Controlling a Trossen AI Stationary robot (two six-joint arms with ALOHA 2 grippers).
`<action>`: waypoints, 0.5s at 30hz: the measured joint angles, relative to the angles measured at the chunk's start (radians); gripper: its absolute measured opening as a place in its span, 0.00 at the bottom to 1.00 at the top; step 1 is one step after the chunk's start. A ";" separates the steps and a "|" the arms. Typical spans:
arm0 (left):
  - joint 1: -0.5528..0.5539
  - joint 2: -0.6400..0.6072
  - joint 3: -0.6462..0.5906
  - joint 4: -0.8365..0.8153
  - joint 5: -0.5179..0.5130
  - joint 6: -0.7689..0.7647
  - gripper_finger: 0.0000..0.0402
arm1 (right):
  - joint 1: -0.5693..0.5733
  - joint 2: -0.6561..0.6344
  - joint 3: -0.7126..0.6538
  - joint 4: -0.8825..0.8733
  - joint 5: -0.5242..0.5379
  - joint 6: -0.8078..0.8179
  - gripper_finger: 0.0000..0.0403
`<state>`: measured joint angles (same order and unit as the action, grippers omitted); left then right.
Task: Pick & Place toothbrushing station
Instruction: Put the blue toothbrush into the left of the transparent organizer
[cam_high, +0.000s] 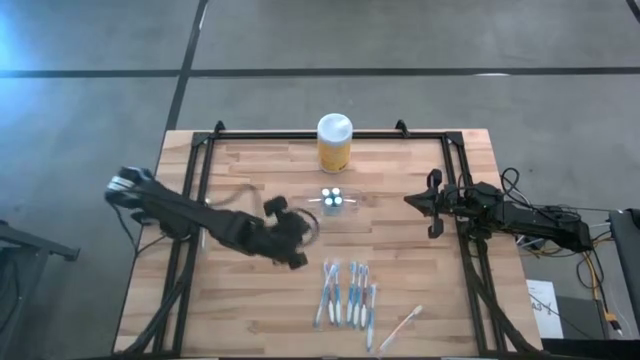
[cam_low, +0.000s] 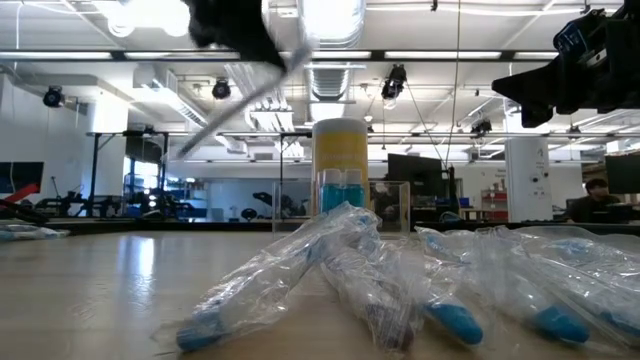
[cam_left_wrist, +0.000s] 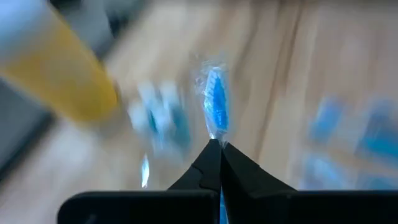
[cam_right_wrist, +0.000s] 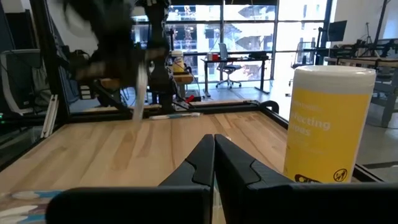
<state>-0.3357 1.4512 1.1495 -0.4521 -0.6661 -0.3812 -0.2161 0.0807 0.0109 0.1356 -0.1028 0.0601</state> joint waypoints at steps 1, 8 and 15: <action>0.005 -0.047 -0.033 0.096 -0.008 0.065 0.00 | 0.000 0.000 0.000 0.000 0.000 0.000 0.02; 0.098 -0.264 -0.419 0.925 0.118 0.463 0.00 | 0.000 0.000 0.000 0.001 0.000 -0.007 0.02; 0.280 -0.260 -0.719 1.473 0.224 0.479 0.00 | 0.000 0.000 0.000 0.002 0.000 -0.015 0.02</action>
<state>-0.0553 1.1909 0.4302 1.0212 -0.4424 0.0979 -0.2165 0.0811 0.0105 0.1379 -0.1024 0.0454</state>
